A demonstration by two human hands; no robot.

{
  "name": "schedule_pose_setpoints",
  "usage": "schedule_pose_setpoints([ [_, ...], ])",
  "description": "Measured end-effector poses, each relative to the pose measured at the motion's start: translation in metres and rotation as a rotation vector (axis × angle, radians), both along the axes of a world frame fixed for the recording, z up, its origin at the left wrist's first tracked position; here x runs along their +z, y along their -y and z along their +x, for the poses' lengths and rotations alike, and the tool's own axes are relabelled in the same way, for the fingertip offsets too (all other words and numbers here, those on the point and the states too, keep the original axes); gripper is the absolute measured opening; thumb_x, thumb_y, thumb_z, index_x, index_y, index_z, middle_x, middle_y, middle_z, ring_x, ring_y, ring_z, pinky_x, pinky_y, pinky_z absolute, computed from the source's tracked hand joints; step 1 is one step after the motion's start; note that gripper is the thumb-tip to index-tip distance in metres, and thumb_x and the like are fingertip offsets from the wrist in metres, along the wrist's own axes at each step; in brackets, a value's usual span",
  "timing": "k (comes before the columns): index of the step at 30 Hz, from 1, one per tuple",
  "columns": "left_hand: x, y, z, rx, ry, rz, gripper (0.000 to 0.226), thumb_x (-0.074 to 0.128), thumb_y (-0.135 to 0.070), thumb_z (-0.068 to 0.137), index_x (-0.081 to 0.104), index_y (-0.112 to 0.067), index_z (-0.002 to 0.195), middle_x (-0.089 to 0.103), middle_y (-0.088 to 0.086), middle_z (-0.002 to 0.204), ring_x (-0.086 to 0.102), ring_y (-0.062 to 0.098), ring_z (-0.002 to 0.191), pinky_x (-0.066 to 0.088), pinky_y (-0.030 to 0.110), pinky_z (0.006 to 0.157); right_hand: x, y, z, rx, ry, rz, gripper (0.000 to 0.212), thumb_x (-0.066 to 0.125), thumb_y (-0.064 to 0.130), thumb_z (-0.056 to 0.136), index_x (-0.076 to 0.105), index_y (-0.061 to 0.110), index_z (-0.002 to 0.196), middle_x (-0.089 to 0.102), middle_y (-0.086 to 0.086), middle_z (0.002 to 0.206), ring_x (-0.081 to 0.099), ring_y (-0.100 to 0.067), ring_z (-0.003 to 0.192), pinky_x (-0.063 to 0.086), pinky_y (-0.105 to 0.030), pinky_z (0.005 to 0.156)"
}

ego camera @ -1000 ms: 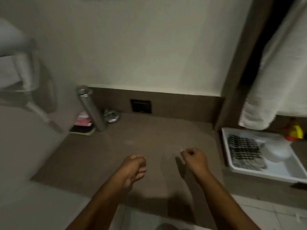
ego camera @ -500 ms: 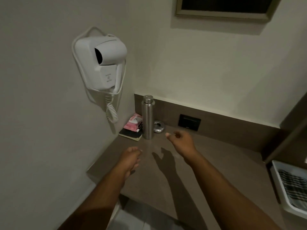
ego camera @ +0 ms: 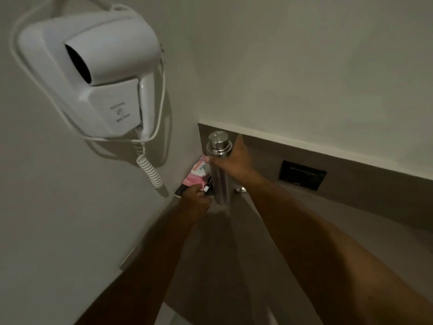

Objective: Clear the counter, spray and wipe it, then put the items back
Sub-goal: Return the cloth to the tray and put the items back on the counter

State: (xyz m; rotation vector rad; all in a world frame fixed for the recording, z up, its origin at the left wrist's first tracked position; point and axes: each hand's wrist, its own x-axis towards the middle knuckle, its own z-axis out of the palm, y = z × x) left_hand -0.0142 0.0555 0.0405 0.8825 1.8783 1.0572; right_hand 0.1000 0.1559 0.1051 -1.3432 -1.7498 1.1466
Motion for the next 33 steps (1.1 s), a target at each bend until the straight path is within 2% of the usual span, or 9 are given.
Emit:
schedule_pose_setpoints([
  [3, -0.002, -0.020, -0.003, -0.092, -0.092, -0.027, 0.036, 0.068, -0.015, 0.086, 0.060, -0.012, 0.121, 0.066, -0.002, 0.100, 0.064, 0.018, 0.092, 0.050, 0.029, 0.078, -0.022, -0.010, -0.003, 0.039, -0.005, 0.121, 0.046, 0.087, 0.032, 0.061, 0.064, 0.055, 0.094, 0.070, 0.029, 0.087, 0.064, 0.013, 0.085, 0.058, -0.038, 0.082],
  [6, -0.013, -0.039, -0.001, -0.205, -0.234, -0.018, 0.052, 0.069, -0.011, 0.084, 0.053, -0.012, 0.133, 0.063, 0.004, 0.123, 0.060, 0.022, 0.114, 0.045, 0.028, 0.089, -0.017, 0.002, 0.004, 0.038, 0.023, 0.155, 0.046, 0.081, 0.043, 0.060, 0.053, 0.072, 0.083, 0.060, 0.045, 0.074, 0.057, 0.024, 0.075, 0.045, -0.013, 0.064],
  [9, -0.023, -0.046, 0.006, -0.291, -0.339, 0.072, 0.068, 0.080, -0.012, 0.072, 0.050, -0.017, 0.132, 0.061, -0.006, 0.112, 0.059, 0.014, 0.102, 0.045, 0.023, 0.082, -0.015, 0.015, 0.024, -0.122, 0.002, 0.125, 0.045, 0.073, 0.064, 0.044, 0.056, 0.059, 0.085, 0.061, 0.029, 0.072, 0.059, 0.010, 0.069, 0.048, -0.014, 0.065],
  [12, -0.020, -0.049, 0.031, -0.520, -0.165, 0.095, 0.082, 0.090, -0.029, 0.056, 0.049, -0.032, 0.127, 0.061, -0.020, 0.106, 0.063, 0.007, 0.102, 0.049, 0.019, 0.079, -0.001, 0.030, 0.069, -0.293, 0.022, 0.124, 0.068, 0.074, 0.071, 0.045, 0.063, 0.037, 0.102, 0.069, 0.019, 0.092, 0.064, 0.003, 0.084, 0.055, -0.020, 0.073],
  [14, -0.017, -0.052, 0.062, -0.665, -0.059, 0.058, 0.086, 0.092, -0.042, 0.046, 0.048, -0.037, 0.120, 0.066, -0.018, 0.112, 0.063, 0.000, 0.106, 0.052, 0.024, 0.089, 0.012, 0.042, 0.106, -0.398, 0.034, 0.125, 0.062, 0.076, 0.068, 0.047, 0.066, 0.035, 0.099, 0.073, 0.017, 0.090, 0.067, 0.003, 0.083, 0.058, -0.025, 0.076],
  [16, -0.017, -0.054, 0.100, -0.762, -0.004, 0.012, 0.084, 0.092, -0.042, 0.041, 0.055, -0.028, 0.115, 0.070, -0.009, 0.112, 0.067, 0.010, 0.104, 0.055, 0.040, 0.094, 0.024, 0.054, 0.140, -0.485, 0.078, 0.139, 0.058, 0.077, 0.065, 0.048, 0.067, 0.034, 0.095, 0.073, 0.016, 0.087, 0.068, 0.001, 0.081, 0.058, -0.027, 0.075],
  [20, -0.010, -0.052, 0.190, -0.930, 0.045, -0.033, 0.055, 0.091, -0.022, 0.050, 0.068, -0.022, 0.100, 0.076, 0.000, 0.098, 0.071, 0.013, 0.086, 0.060, 0.044, 0.082, 0.039, 0.082, 0.208, -0.656, 0.205, 0.145, 0.065, 0.075, 0.066, 0.046, 0.064, 0.032, 0.101, 0.070, 0.015, 0.091, 0.066, -0.003, 0.085, 0.056, -0.029, 0.074],
  [26, -0.011, -0.042, 0.309, -1.032, 0.115, -0.013, 0.074, 0.090, -0.017, 0.058, 0.054, -0.018, 0.122, 0.068, 0.003, 0.113, 0.065, 0.023, 0.102, 0.055, 0.042, 0.092, 0.034, 0.118, 0.294, -0.884, 0.247, 0.135, 0.077, 0.073, 0.066, 0.047, 0.062, 0.027, 0.112, 0.071, 0.010, 0.102, 0.067, -0.011, 0.094, 0.058, -0.040, 0.084],
  [33, -0.028, -0.034, 0.367, -1.141, 0.046, -0.114, 0.074, 0.087, -0.026, 0.059, 0.051, -0.027, 0.124, 0.059, -0.009, 0.096, 0.058, 0.012, 0.085, 0.051, 0.032, 0.079, 0.009, 0.140, 0.346, -0.983, 0.214, 0.113, 0.078, 0.077, 0.061, 0.052, 0.059, 0.024, 0.118, 0.069, 0.008, 0.107, 0.065, -0.010, 0.097, 0.058, -0.041, 0.086],
])
